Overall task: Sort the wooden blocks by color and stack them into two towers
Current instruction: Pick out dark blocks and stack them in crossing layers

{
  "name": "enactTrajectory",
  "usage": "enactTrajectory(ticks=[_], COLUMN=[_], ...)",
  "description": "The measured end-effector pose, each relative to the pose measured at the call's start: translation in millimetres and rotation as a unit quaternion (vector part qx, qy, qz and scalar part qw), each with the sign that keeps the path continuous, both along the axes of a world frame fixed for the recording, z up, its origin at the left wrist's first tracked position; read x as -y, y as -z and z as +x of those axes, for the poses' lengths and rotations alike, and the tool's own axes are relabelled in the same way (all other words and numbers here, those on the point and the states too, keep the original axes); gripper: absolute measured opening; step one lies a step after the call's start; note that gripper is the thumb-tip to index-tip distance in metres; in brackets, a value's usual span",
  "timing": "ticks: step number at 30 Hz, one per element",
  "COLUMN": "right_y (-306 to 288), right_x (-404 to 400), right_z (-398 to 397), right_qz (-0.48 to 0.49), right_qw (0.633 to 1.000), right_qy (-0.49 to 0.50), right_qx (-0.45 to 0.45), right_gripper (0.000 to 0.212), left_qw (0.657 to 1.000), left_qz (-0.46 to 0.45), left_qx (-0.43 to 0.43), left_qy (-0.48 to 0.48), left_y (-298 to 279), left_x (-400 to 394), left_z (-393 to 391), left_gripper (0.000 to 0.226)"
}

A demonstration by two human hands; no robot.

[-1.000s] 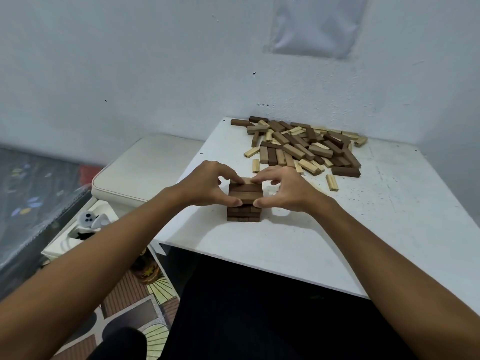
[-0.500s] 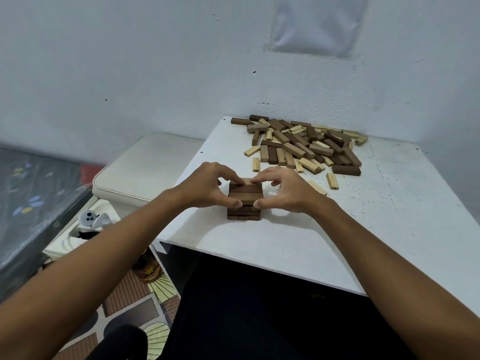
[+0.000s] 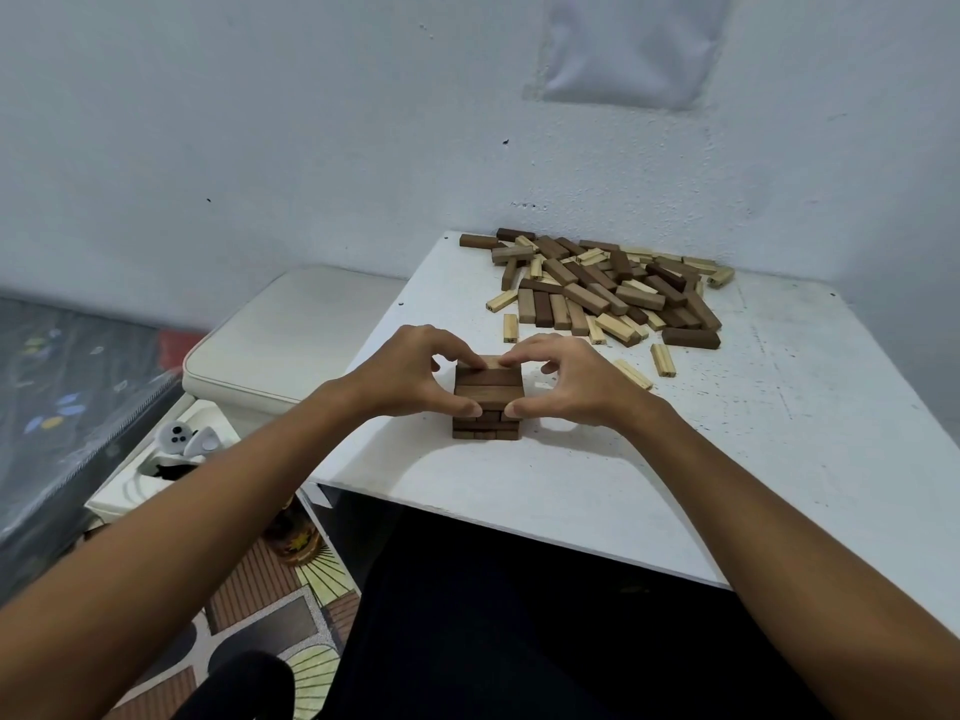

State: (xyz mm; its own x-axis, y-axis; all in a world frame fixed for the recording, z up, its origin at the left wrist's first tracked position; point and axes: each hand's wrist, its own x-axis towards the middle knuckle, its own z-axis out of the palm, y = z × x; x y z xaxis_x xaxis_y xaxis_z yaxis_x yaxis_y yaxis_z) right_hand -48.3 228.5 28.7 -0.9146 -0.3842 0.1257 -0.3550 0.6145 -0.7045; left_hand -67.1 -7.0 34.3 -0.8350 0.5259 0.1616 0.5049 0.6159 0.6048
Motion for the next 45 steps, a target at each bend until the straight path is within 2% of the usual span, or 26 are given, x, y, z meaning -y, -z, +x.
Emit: enactTrajectory(ticks=[6, 10, 23, 28, 45], right_y=[-2, -3, 6, 10, 13], right_x=[0, -1, -7, -8, -7], right_z=[2, 8, 8, 6, 6], right_qz=[-0.005, -0.008, -0.038, -0.061, -0.065], right_qw=[1.0, 1.0, 0.995, 0.993, 0.993], right_qy=[0.001, 0.001, 0.007, 0.013, 0.025], right_qx=[0.007, 0.011, 0.093, 0.103, 0.091], right_gripper=[0.058, 0.071, 0.109, 0.11, 0.108], left_qw=[1.0, 1.0, 0.998, 0.997, 0.997], left_qz=[0.002, 0.005, 0.024, 0.035, 0.047], left_qx=[0.004, 0.007, 0.05, 0.067, 0.068], left_qy=[0.0, 0.001, -0.002, -0.002, -0.008], left_y=[-1, -2, 6, 10, 10], left_x=[0, 0, 3, 5, 5], left_z=[1, 3, 5, 2, 3], left_gripper=[0.063, 0.064, 0.107, 0.11, 0.1])
